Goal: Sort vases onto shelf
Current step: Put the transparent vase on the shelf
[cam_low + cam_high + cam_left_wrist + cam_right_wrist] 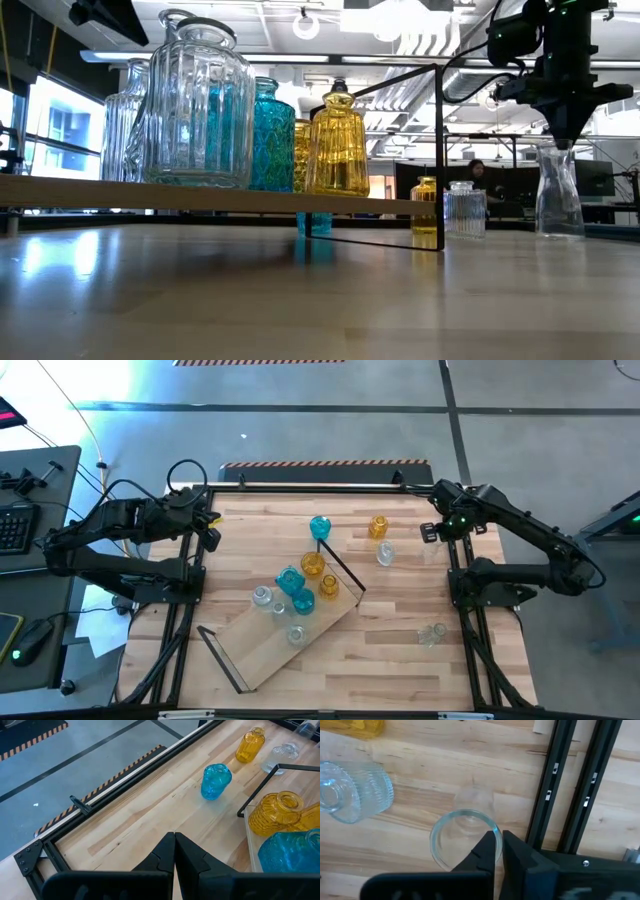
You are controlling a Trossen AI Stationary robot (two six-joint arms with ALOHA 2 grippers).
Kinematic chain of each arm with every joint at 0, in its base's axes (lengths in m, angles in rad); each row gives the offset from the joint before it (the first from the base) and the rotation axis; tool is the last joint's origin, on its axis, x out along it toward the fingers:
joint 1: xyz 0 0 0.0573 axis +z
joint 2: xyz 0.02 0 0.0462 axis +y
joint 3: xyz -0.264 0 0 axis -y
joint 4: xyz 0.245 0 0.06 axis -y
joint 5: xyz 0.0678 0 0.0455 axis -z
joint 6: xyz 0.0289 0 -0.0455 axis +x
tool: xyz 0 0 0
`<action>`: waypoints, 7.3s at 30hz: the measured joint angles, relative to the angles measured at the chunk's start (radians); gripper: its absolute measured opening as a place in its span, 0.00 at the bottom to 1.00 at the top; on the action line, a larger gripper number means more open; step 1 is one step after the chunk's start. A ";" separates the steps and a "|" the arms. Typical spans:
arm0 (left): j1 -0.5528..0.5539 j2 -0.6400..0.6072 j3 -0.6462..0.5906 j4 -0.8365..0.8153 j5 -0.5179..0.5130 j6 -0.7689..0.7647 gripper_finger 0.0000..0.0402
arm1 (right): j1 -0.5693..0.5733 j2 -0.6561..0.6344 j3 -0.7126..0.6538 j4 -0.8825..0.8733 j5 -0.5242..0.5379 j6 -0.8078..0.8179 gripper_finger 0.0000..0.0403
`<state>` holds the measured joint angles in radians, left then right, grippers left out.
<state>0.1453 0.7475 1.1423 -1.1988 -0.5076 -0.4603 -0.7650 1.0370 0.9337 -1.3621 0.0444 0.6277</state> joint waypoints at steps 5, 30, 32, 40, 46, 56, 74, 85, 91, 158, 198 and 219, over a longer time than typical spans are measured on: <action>0.000 0.000 0.000 0.000 0.000 0.000 0.00 | 0.000 0.000 0.000 0.000 -0.010 0.000 0.02; 0.000 0.000 0.000 0.000 0.000 0.000 0.00 | 0.009 0.003 -0.164 0.143 -0.136 0.003 0.35; 0.000 0.000 0.000 0.000 0.000 0.000 0.00 | 0.023 -0.003 -0.193 0.179 -0.153 0.023 0.35; 0.000 0.000 0.000 0.000 0.000 0.000 0.00 | 0.048 0.002 -0.161 0.185 -0.114 0.025 0.33; 0.000 0.000 0.000 0.000 0.000 0.000 0.00 | 0.047 0.003 -0.131 0.166 -0.108 0.006 0.17; 0.000 0.000 0.000 0.000 0.000 0.001 0.00 | 0.052 0.002 -0.130 0.143 -0.186 0.009 0.04; 0.000 -0.050 0.059 -0.003 -0.025 0.043 0.00 | 0.271 0.004 0.382 -0.123 -0.045 0.174 0.01; 0.000 -0.068 0.059 -0.009 -0.002 0.044 0.00 | 0.562 0.101 0.806 0.052 0.069 0.251 0.01; 0.000 -0.068 0.059 -0.011 -0.003 0.070 0.00 | 0.705 0.306 1.014 0.204 0.087 0.157 0.01; -0.746 0.172 0.059 0.152 0.235 -0.548 0.00 | 1.046 1.183 1.322 0.581 -0.280 0.019 0.01; -0.943 0.678 0.058 0.389 0.360 -0.690 0.00 | 1.027 1.180 1.322 0.513 -0.199 -0.010 0.01; -0.944 0.831 0.058 0.375 0.330 -0.645 0.00 | 1.049 1.209 1.322 0.520 -0.183 0.045 0.01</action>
<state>-0.7982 1.5789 1.2003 -0.8236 -0.1774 -1.1056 0.2842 2.2463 2.2559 -0.8421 -0.1383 0.6727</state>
